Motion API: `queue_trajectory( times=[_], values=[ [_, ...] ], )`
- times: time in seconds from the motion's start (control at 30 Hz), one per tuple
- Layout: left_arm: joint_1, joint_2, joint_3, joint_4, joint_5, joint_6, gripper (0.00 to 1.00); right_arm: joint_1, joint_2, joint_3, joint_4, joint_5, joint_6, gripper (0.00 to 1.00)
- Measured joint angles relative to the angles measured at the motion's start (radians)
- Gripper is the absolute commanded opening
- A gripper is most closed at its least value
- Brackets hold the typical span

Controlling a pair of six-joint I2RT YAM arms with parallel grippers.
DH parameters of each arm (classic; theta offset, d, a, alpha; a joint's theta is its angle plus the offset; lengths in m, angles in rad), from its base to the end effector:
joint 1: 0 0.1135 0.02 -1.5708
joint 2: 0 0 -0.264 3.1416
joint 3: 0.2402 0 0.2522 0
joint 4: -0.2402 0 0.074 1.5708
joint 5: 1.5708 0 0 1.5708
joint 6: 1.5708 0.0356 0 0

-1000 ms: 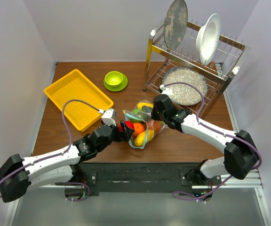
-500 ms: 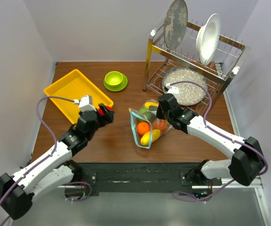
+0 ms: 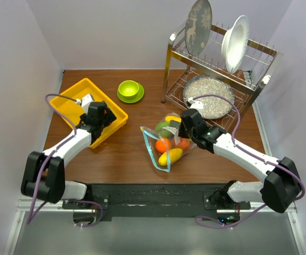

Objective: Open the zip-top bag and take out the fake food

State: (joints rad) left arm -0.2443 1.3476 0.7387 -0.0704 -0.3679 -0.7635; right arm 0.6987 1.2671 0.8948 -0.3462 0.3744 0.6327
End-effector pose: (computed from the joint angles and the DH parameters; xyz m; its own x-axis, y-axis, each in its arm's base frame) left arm 0.2750 -0.0554 0.2127 -0.4087 -0.5630 -0.7183 -0.4546 0.8080 -0.3747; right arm 0.2164 0.1648 0.2617 -0.6358 0.1847 -0.7494 -0.0147 0.9679 0.2510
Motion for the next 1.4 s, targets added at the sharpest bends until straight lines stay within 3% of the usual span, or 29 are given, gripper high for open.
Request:
queue_trajectory(
  times=[0.07,0.17,0.3,0.43,0.5,0.57,0.63,0.77,0.87,1.03,1.2,1.4],
  values=[
    [0.010,0.032,0.026,0.002,0.007,0.010,0.89,0.000,-0.003,-0.005,-0.002,-0.010,-0.003,0.00],
    [0.012,0.034,0.045,0.001,0.018,0.026,0.96,0.000,-0.024,-0.009,0.001,-0.029,-0.008,0.04],
    [0.013,0.034,0.076,-0.024,0.011,0.042,0.99,0.000,-0.059,-0.014,0.000,-0.049,-0.014,0.22],
    [0.013,0.031,0.080,-0.054,-0.003,0.051,0.99,0.000,-0.087,-0.020,-0.002,-0.064,-0.023,0.33],
    [0.013,0.024,0.080,-0.077,-0.004,0.052,0.93,0.000,-0.096,-0.020,-0.002,-0.076,-0.027,0.34],
    [0.013,0.010,0.080,-0.093,-0.002,0.053,0.78,0.000,-0.102,-0.020,-0.003,-0.081,-0.031,0.34],
    [0.011,-0.027,0.072,-0.103,0.019,0.055,0.72,0.000,-0.114,-0.023,-0.007,-0.087,-0.031,0.34],
    [-0.044,-0.184,-0.013,-0.105,0.045,0.053,0.53,0.000,-0.171,-0.060,-0.017,-0.109,-0.030,0.33],
    [-0.186,-0.293,-0.093,-0.114,0.059,0.031,0.43,0.003,-0.233,-0.109,-0.019,-0.133,-0.022,0.32],
    [-0.483,-0.346,-0.180,-0.130,0.066,-0.039,0.36,0.048,-0.296,-0.172,-0.034,-0.137,0.006,0.30],
    [-0.766,-0.263,-0.173,-0.114,0.035,-0.093,0.34,0.151,-0.306,-0.212,-0.038,-0.116,0.056,0.24],
    [-0.923,-0.077,-0.072,-0.088,-0.036,-0.082,0.36,0.180,-0.305,-0.268,-0.040,-0.074,0.111,0.21]
  ],
)
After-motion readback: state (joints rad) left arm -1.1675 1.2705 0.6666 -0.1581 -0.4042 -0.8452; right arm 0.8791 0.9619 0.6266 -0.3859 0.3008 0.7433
